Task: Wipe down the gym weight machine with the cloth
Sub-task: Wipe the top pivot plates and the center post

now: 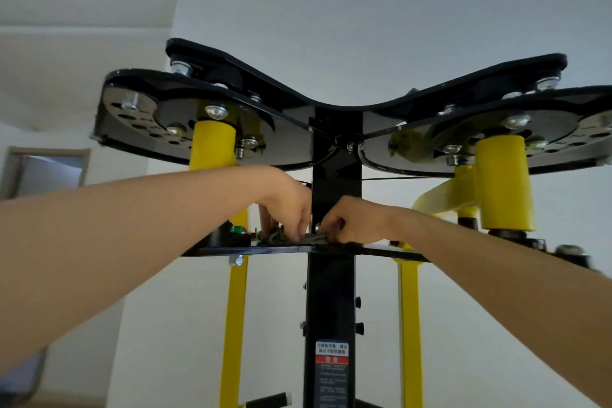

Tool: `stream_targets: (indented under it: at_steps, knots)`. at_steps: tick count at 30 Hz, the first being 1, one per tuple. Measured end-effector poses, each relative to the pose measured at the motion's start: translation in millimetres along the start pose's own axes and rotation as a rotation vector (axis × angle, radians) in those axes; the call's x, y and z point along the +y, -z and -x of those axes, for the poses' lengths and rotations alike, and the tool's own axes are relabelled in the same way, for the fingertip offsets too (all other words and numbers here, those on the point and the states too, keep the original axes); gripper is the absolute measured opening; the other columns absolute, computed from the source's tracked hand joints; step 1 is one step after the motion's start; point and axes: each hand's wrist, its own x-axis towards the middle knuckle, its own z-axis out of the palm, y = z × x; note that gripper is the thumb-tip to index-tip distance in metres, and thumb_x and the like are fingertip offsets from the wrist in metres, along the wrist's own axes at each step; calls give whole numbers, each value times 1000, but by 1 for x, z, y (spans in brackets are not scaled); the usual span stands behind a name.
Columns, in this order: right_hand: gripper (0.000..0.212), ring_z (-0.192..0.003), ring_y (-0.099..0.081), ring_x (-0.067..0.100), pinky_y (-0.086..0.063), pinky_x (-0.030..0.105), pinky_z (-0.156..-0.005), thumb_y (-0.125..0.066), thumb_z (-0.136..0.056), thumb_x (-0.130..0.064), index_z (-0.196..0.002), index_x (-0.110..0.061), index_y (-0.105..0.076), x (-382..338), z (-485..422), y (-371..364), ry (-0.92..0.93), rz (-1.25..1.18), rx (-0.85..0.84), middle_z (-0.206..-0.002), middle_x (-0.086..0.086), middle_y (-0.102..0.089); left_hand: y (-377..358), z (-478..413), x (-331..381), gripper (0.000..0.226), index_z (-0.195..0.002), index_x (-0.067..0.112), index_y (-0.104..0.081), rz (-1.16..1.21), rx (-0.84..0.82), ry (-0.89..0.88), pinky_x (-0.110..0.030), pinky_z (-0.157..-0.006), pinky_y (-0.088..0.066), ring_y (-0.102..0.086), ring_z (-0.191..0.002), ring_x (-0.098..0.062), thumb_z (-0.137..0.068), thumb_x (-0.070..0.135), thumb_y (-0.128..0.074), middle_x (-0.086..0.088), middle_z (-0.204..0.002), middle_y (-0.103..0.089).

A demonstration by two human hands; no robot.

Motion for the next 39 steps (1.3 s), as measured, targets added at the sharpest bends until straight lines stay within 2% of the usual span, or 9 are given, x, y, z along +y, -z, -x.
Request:
stream_targets:
  at_steps: [2, 6, 14, 18, 21, 24, 27, 34, 39]
  knots:
    - [21, -84, -65, 14, -55, 33, -81, -65, -90, -7, -102, -18, -78, -4, 8, 0, 58, -84, 49, -89, -1, -73, -1, 15, -2, 8, -85, 21, -70, -44, 57, -45, -26, -69, -58, -61, -83, -13, -92, 17, -72, 6, -89, -60]
    - [13, -71, -64, 2, -49, 16, -67, -73, -88, -13, -95, -22, -80, -14, 33, -3, 154, -182, 146, -79, -9, -72, -3, 52, 0, 14, -77, 33, -70, -103, 138, -132, -32, -78, -56, -59, -74, -7, -88, 27, -75, 14, -77, -66]
    - [8, -68, -67, 4, -56, 23, -69, -81, -82, -17, -90, -17, -82, -24, 104, -28, 140, -271, 158, -75, -8, -75, -41, 109, 25, 4, -90, 26, -79, -11, 298, -219, -10, -57, -47, -66, -57, 2, -87, 25, -77, 13, -69, -74]
    - [5, -57, -61, -1, -45, 12, -52, -82, -82, -18, -85, -15, -82, -19, 130, -52, 58, -323, 179, -68, -10, -71, -81, 118, 34, 10, -94, 31, -77, -49, 270, -219, -16, -59, -49, -65, -64, -4, -86, 24, -78, 18, -68, -66]
    - [4, -61, -62, 4, -47, 14, -55, -79, -84, -15, -87, -17, -80, -17, 137, -63, 16, -287, 327, -73, -7, -71, -100, 117, 34, 8, -95, 31, -76, -141, 505, -225, -22, -66, -44, -61, -76, -4, -88, 27, -75, 16, -75, -64]
    - [8, -66, -58, 13, -52, 29, -64, -76, -86, -8, -91, -12, -78, -18, 135, -66, 102, -56, 719, -77, -2, -67, -105, 104, 22, 8, -95, 15, -75, -350, 942, -295, -39, -65, -54, -62, -84, -23, -87, 15, -74, -1, -88, -68]
    - [10, -70, -57, 25, -52, 37, -55, -76, -81, 4, -89, -2, -74, -18, 121, -60, 256, 219, 933, -79, 9, -63, -103, 88, 14, 13, -96, 9, -75, -487, 1071, -209, -42, -62, -56, -59, -91, -29, -84, 2, -74, -8, -95, -68]
    - [22, -68, -52, 23, -44, 31, -50, -80, -69, 11, -78, -8, -74, -9, 72, -64, 74, 380, 729, -71, 6, -56, -105, 68, 25, 20, -114, 14, -72, -538, 867, -17, -32, -70, -53, -52, -105, -23, -95, 14, -65, -4, -108, -65]
    - [12, -73, -59, 21, -55, 36, -67, -68, -90, -9, -87, -14, -78, -18, 77, -86, 56, 270, 608, -79, 3, -63, -126, 78, 16, 10, -84, 10, -76, -629, 947, -173, -35, -61, -53, -57, -88, -25, -80, 2, -74, -5, -84, -67]
